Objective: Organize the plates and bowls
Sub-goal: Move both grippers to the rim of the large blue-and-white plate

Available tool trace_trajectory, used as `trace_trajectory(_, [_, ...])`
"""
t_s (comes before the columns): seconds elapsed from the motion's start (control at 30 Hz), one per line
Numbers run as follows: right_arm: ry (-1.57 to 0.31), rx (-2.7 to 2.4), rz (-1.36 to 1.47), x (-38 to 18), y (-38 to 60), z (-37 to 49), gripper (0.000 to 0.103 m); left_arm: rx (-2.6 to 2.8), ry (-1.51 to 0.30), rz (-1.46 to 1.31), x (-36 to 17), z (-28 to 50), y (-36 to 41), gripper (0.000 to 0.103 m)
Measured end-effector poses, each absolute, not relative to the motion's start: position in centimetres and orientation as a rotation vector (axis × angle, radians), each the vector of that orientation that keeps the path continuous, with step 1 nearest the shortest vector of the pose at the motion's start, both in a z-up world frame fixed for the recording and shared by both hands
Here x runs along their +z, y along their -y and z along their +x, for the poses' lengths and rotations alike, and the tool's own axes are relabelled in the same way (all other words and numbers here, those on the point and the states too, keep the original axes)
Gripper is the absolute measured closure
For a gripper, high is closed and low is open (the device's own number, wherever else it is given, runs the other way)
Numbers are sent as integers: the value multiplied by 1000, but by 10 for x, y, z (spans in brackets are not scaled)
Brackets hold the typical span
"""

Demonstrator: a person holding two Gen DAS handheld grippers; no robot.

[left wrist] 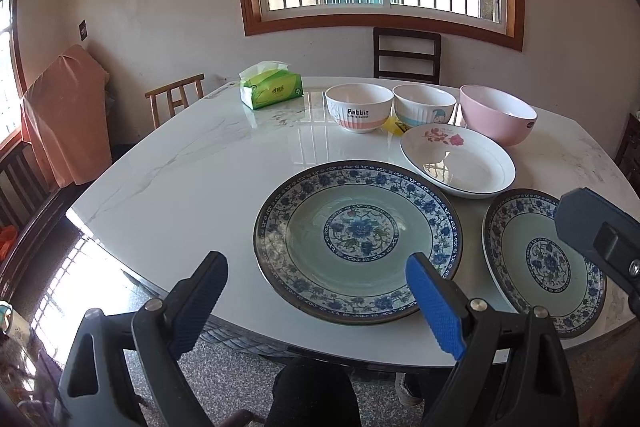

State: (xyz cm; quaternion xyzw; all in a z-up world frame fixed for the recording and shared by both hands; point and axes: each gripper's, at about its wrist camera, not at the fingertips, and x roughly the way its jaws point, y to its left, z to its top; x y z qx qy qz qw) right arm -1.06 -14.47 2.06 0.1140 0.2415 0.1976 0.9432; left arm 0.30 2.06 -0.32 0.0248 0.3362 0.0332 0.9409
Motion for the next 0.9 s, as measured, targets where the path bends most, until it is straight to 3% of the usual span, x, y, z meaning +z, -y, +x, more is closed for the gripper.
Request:
trace_trajectory(0.17, [-574,471,256,21,140,7,36,86,-711,46,-4,9,-29,10])
trace_trajectory(0.47, [-743,539,256,14,139,53,45,82,-881,-97,-11,41,-72,10])
trace_trajectory(0.9, [-976,516,258,-24,128,118,47,72,-1015,-192,-31,80,-103,10])
